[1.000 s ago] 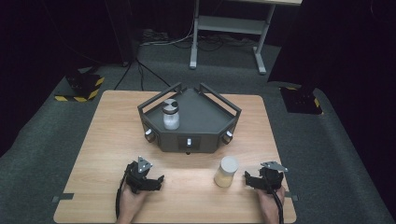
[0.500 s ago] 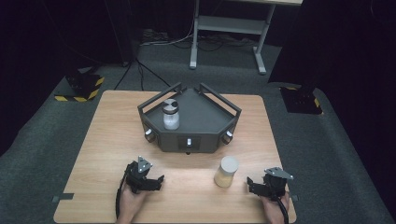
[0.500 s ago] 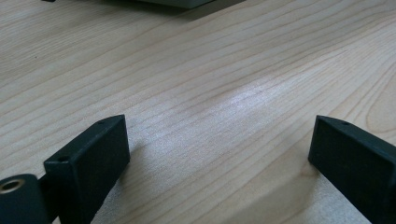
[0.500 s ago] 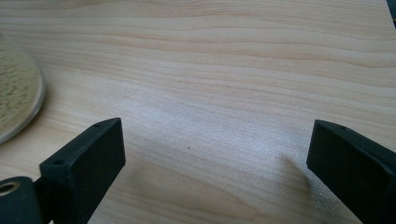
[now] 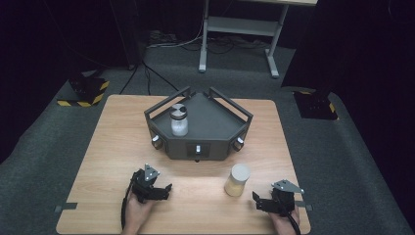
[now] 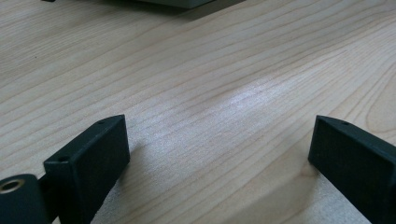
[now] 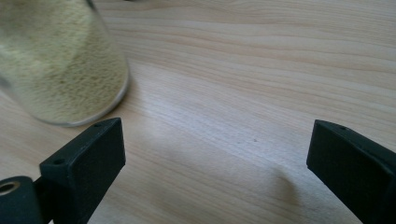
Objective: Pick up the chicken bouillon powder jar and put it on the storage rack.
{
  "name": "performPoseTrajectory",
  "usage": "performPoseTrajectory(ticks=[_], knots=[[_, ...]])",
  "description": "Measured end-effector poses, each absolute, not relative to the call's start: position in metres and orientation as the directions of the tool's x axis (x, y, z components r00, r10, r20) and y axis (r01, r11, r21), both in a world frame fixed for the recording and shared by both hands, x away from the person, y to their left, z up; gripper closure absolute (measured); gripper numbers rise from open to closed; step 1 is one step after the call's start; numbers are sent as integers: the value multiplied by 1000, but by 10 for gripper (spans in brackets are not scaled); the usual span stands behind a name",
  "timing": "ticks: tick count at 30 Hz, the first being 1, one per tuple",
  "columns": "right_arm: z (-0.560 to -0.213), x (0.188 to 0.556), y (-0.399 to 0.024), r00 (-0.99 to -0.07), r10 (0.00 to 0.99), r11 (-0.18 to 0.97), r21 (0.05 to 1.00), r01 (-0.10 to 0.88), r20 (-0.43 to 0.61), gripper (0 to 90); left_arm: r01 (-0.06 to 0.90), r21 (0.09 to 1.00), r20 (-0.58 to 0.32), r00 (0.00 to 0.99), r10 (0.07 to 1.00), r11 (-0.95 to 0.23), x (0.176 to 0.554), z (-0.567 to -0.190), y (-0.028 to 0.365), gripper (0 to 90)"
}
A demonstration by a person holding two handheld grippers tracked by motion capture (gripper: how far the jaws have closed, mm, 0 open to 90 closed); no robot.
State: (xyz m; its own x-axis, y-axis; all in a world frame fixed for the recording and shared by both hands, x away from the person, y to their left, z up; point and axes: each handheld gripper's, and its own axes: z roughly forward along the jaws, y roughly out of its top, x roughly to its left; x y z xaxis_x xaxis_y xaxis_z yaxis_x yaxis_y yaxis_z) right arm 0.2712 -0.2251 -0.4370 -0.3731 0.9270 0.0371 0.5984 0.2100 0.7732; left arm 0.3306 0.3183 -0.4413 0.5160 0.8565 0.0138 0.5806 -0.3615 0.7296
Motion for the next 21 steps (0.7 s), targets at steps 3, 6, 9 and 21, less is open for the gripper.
performPoseTrajectory(ticks=[3,6,9,21], knots=[[-436,269,-223,-391,920,220,775,593,39,41,581,730,14,516,856,-362,331,-441,318,53],[-435,266,-221,-410,911,231,781,581,35,41,581,730,14,516,856,-361,331,-441,318,52],[-434,265,-220,-421,906,236,783,575,37,41,581,730,14,516,856,-361,331,-441,318,53],[-434,267,-206,-488,872,282,781,557,33,41,581,730,14,516,857,-361,331,-441,318,53]])
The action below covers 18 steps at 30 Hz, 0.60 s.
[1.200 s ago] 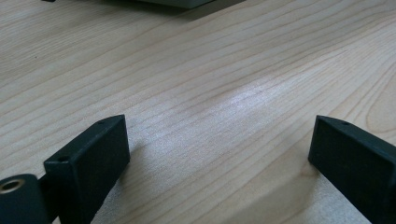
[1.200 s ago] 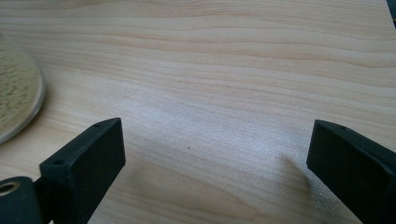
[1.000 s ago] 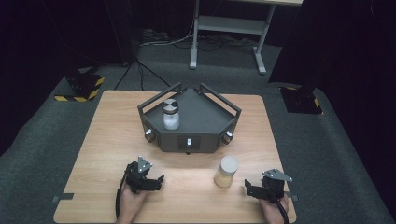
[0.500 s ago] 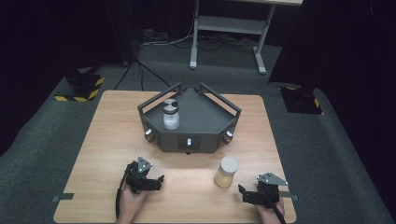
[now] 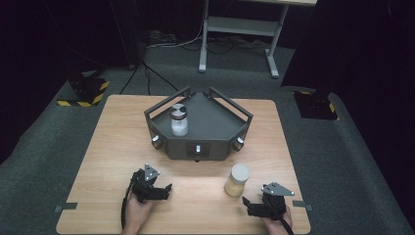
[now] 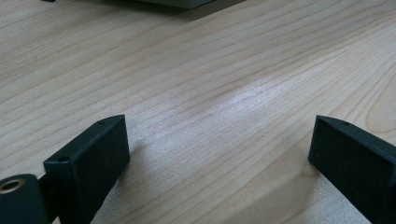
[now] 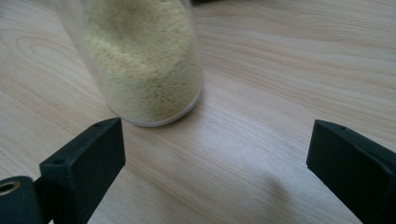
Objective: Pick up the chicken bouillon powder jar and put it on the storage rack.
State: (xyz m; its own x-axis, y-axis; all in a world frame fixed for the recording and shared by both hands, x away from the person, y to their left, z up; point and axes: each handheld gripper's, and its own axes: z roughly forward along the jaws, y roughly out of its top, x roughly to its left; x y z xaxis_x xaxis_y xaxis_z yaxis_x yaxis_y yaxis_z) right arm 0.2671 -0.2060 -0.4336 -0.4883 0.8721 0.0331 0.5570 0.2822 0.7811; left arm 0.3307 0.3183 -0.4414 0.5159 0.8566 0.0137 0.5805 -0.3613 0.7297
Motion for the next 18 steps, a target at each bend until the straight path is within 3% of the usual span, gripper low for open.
performPoseTrajectory(ticks=[18], knots=[[-427,280,-183,-554,832,312,805,504,24,43,581,730,13,516,857,-361,331,-441,318,53]])
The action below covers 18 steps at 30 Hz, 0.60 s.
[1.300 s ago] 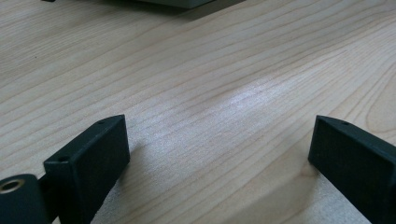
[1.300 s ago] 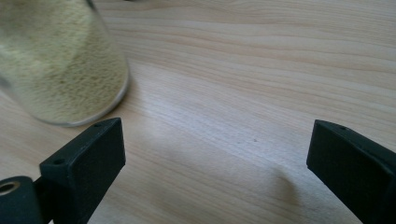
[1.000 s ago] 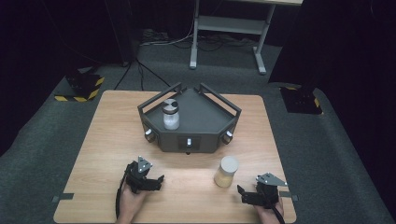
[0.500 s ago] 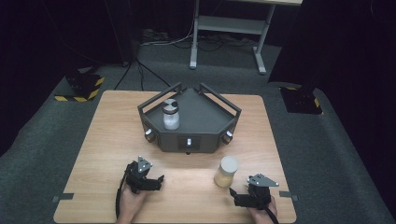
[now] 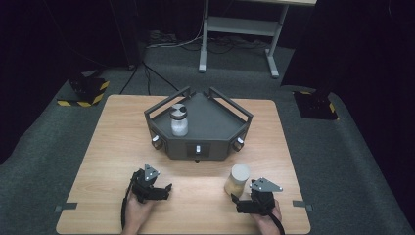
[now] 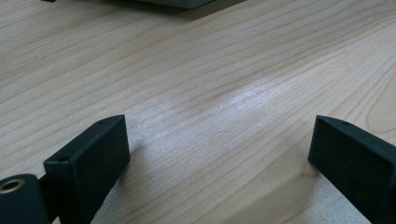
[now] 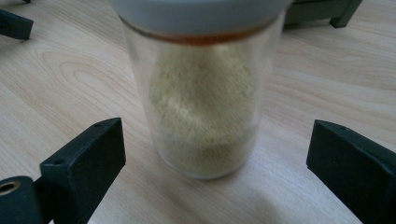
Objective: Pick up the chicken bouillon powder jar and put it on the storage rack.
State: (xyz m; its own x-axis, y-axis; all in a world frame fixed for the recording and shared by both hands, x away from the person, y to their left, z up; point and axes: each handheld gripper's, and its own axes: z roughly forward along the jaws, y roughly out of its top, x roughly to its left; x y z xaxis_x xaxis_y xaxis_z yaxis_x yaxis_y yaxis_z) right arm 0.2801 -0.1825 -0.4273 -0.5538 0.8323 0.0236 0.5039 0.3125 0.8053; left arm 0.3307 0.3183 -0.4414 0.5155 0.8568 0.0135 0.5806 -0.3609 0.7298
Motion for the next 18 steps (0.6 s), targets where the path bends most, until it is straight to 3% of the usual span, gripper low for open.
performPoseTrajectory(ticks=[18], knots=[[-420,293,-170,-554,832,278,837,472,36,86,581,730,14,515,857,-361,331,-441,318,53]])
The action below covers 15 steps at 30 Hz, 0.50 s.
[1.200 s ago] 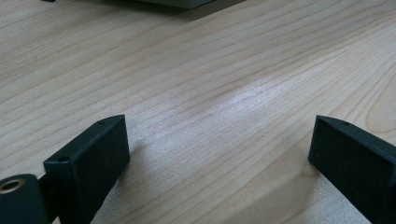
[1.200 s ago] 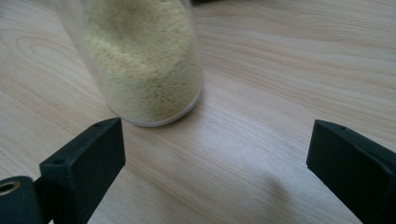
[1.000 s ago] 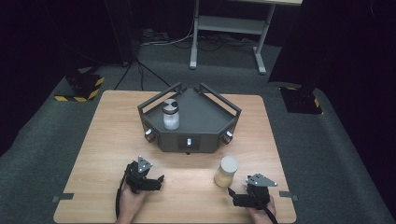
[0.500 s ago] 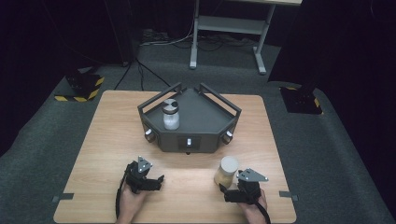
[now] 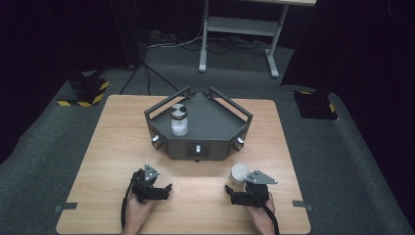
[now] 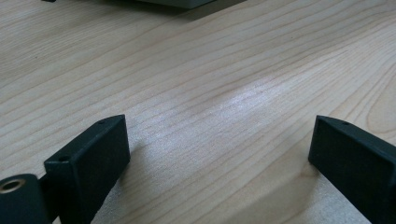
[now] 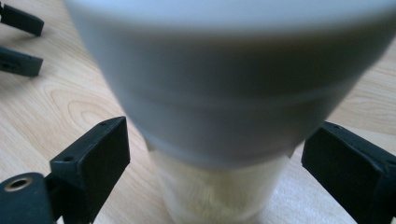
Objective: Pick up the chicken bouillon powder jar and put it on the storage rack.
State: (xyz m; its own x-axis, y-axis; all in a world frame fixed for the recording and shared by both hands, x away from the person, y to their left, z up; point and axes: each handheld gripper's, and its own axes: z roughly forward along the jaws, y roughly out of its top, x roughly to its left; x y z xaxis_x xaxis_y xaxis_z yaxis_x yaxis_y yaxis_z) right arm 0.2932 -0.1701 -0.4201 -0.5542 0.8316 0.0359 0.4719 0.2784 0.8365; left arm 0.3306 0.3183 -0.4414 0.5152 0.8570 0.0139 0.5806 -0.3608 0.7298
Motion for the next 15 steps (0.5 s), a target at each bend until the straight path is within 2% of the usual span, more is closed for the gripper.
performPoseTrajectory(ticks=[15], knots=[[-418,290,-171,-530,846,225,862,454,59,243,581,730,12,515,857,-360,331,-441,318,54]])
